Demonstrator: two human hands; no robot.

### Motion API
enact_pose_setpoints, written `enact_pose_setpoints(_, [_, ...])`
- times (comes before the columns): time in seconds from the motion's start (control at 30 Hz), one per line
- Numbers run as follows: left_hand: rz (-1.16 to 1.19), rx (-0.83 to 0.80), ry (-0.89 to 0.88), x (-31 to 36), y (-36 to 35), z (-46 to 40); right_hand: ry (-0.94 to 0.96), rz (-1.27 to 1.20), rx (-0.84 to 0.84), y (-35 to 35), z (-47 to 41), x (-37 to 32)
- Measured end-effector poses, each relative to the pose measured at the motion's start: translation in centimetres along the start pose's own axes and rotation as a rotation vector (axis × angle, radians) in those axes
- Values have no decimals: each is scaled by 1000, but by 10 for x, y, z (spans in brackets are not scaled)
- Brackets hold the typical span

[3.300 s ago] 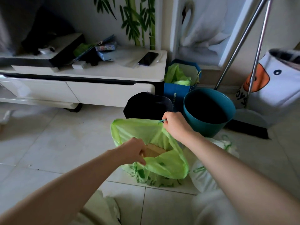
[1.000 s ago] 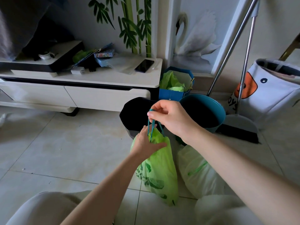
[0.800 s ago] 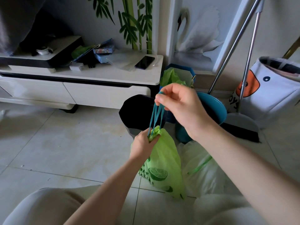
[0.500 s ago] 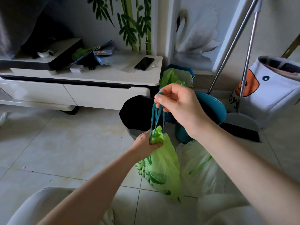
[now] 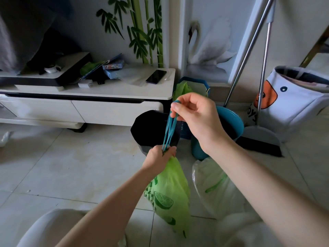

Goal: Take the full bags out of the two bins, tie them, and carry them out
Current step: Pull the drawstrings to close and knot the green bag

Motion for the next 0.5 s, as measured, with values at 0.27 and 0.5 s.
enact_pose_setpoints(0.27, [48,120,-144,13,44,29,-93,8,3,11,-1,19])
enact_pose_setpoints(0.5, [57,-38,-105,10,23,32,-1,81,-83,-6,4,13])
Point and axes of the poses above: each hand's wrist, its own z-axis away from the middle knuckle, its own y-axis out of the back of the hand, x = y × z, the point moved 9 cm from there along -z, towards the middle knuckle, and after that the axes turned 8 degrees about y, right-handed, at the moved point
